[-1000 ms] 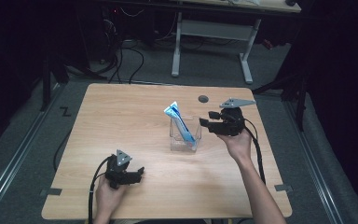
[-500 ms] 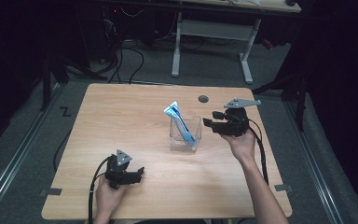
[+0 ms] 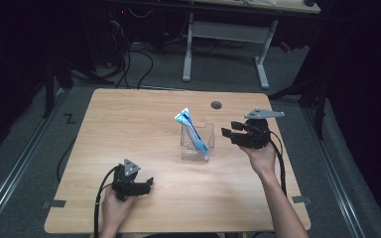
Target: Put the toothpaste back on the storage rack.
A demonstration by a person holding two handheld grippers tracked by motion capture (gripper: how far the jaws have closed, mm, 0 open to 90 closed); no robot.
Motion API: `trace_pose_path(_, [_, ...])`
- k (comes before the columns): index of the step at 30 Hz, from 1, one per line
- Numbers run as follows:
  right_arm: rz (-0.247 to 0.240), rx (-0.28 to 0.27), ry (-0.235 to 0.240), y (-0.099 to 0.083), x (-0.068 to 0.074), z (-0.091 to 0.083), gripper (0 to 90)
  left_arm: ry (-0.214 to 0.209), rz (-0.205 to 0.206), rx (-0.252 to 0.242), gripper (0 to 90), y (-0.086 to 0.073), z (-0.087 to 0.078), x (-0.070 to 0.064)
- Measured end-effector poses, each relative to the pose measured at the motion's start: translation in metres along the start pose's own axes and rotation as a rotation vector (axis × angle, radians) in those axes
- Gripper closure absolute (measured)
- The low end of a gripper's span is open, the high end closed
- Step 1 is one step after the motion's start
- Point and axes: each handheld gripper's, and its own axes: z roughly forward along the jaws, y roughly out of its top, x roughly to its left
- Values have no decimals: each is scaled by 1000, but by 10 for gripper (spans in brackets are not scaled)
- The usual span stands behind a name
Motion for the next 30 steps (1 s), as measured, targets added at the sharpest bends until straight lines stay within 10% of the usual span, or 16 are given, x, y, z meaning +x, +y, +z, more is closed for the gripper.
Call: trace_pose_path(30, [56, -40, -30, -36, -4, -32, 488, 8, -11, -1, 164, 1, 1, 0])
